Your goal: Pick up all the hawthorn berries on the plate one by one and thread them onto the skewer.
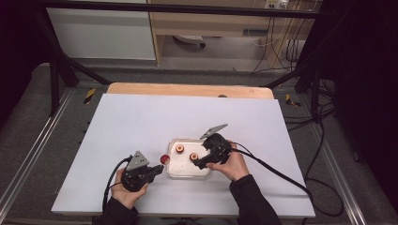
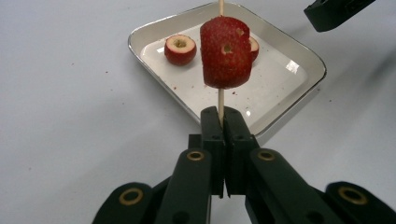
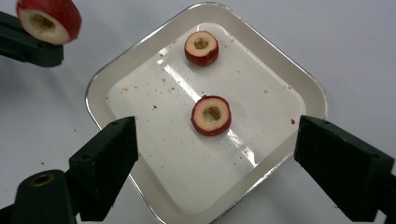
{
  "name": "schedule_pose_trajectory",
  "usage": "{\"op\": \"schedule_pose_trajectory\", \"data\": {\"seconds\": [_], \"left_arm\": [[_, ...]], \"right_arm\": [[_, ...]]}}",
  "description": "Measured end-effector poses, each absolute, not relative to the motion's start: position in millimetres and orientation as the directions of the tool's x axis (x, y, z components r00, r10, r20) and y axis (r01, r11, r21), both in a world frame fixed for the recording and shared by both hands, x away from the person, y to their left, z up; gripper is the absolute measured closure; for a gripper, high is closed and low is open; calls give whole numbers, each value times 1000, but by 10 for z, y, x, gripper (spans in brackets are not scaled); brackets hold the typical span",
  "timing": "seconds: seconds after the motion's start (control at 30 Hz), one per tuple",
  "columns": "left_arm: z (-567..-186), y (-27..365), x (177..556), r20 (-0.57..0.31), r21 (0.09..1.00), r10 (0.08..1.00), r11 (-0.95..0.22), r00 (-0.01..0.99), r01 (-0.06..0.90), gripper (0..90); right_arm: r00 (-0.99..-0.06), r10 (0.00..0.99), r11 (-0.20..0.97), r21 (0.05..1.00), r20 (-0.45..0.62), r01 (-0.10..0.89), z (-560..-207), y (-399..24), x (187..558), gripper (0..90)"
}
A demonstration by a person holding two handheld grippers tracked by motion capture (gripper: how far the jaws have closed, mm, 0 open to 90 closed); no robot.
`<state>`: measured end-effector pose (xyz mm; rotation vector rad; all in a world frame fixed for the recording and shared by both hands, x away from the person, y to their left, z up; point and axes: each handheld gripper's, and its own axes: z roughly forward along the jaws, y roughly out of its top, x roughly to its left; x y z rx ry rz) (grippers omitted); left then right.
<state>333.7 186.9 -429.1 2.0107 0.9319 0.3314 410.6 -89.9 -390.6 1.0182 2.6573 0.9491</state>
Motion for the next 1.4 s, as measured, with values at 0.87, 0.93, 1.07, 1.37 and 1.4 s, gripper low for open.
{"op": "schedule_pose_trajectory", "data": {"seconds": [0.87,0.93,1.07,1.37,1.4], "left_arm": [[-4303,1889,3354,-111,793,719,-352,687,497,886],[-4304,1887,3353,-110,793,719,-353,686,497,886],[-4304,1885,3354,-109,793,717,-355,688,495,886],[-4302,1883,3354,-107,793,717,-357,689,495,886],[-4301,1883,3353,-106,793,717,-357,689,494,886]], "right_arm": [[-735,666,641,405,128,651,-4136,-524,4463,496],[-733,668,638,408,128,653,-4135,-525,4465,525],[-722,678,628,402,138,666,-4134,-525,4474,549],[-711,685,620,387,157,682,-4171,-515,4488,600],[-709,687,618,385,160,686,-4171,-515,4490,601]]}}
